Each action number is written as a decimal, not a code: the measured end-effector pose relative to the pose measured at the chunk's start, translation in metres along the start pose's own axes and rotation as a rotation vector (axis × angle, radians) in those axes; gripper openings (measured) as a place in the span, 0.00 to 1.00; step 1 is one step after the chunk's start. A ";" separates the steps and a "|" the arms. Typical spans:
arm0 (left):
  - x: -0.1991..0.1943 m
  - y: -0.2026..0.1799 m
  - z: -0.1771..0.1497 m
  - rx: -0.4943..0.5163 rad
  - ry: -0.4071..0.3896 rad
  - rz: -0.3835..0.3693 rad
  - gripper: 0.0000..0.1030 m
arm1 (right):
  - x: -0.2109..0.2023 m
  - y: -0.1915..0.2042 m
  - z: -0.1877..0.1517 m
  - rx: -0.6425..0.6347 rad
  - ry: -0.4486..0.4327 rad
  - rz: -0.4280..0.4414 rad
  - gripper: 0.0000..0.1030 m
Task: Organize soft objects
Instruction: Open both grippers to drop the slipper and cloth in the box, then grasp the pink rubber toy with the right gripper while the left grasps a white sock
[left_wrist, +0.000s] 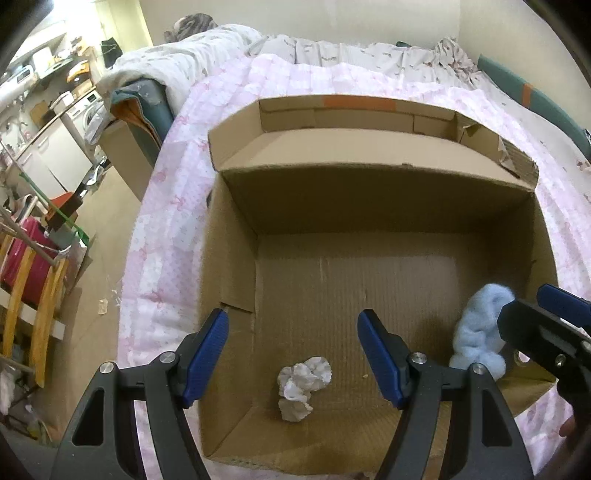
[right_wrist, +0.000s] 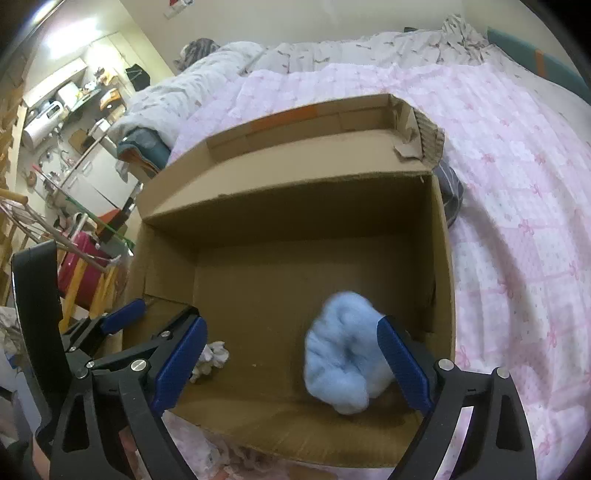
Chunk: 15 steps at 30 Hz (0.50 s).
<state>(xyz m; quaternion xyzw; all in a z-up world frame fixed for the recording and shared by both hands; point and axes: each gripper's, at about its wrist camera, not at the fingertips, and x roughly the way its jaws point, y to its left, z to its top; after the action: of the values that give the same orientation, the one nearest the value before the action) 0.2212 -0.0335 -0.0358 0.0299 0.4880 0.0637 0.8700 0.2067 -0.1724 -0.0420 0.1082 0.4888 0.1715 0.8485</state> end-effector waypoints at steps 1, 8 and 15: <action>-0.003 0.002 0.000 -0.002 -0.005 -0.003 0.68 | -0.002 0.001 -0.001 -0.004 -0.006 0.002 0.96; -0.027 0.013 -0.007 -0.021 -0.036 -0.021 0.68 | -0.012 0.005 -0.008 -0.038 -0.015 -0.011 0.96; -0.048 0.024 -0.030 0.001 -0.053 -0.037 0.68 | -0.035 0.006 -0.019 -0.042 -0.031 -0.017 0.96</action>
<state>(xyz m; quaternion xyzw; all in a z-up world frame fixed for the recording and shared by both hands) 0.1693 -0.0166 -0.0082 0.0228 0.4654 0.0466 0.8836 0.1727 -0.1803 -0.0216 0.0892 0.4727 0.1729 0.8595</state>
